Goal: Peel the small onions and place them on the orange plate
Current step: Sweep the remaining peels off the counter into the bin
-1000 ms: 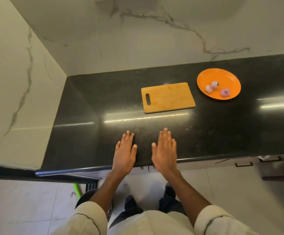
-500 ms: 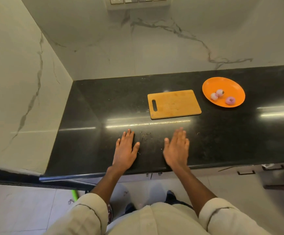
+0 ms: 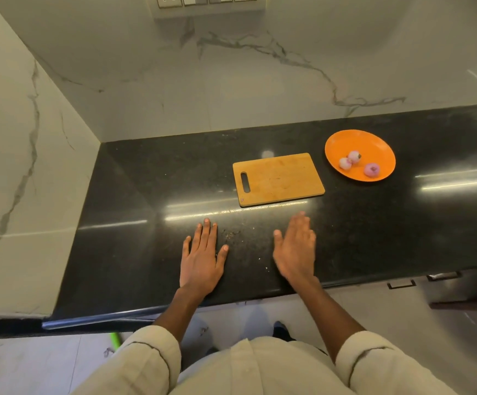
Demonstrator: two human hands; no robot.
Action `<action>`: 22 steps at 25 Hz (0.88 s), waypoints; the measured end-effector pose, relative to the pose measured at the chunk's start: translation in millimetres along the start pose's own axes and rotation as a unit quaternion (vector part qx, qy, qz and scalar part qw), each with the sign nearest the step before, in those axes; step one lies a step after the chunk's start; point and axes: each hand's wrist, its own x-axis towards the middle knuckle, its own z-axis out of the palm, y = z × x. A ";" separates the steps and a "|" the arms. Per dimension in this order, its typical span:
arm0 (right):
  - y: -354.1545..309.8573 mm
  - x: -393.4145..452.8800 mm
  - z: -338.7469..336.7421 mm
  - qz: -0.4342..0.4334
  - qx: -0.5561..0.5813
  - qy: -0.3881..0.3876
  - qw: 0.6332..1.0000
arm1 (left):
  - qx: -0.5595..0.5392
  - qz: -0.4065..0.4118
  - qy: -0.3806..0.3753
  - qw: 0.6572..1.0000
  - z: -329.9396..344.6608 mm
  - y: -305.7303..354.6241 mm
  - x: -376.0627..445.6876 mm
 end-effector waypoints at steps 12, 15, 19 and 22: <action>-14.9 110.1 -44.6 -0.019 0.044 -0.017 0.999 | -0.133 0.017 -0.015 0.991 -27.0 26.8 67.6; -34.3 122.8 -33.3 -0.051 -0.007 -0.056 0.997 | -0.175 0.010 -0.019 0.984 -22.4 47.5 99.2; -47.0 93.4 -14.9 -0.222 0.069 -0.091 0.968 | -0.110 0.021 -0.005 0.994 -7.1 53.4 108.3; -19.3 143.9 -31.3 -0.133 0.085 -0.012 0.987 | -0.095 0.023 0.023 0.995 -1.2 51.6 112.1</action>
